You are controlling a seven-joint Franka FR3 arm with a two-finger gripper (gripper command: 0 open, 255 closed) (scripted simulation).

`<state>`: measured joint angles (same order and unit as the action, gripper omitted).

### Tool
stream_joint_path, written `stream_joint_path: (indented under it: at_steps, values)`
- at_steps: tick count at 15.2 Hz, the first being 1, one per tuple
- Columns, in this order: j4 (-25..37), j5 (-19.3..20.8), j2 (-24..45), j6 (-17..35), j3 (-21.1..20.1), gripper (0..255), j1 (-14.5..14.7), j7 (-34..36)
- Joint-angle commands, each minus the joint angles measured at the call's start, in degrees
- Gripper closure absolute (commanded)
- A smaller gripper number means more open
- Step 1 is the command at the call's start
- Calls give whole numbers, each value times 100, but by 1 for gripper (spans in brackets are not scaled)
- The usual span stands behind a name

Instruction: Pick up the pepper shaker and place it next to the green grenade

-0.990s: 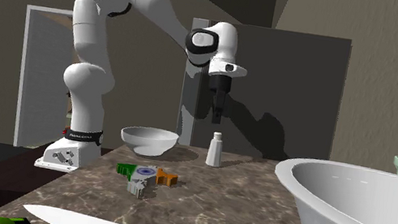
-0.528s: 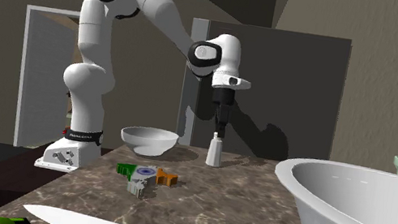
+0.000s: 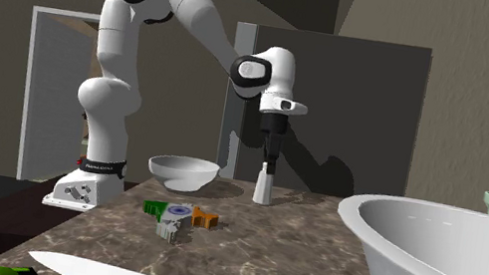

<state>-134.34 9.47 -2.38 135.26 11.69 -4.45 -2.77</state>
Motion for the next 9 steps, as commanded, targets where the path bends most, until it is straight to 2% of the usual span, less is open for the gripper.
stream_joint_path:
  at_steps: [1, 2, 9]
  values:
    - [0, 0, 0, 0, 0, 0, 0, 0]
    - [0, 0, 0, 0, 0, 255, 0, 0]
    - [1, 0, 1, 0, 0, 255, 0, -1]
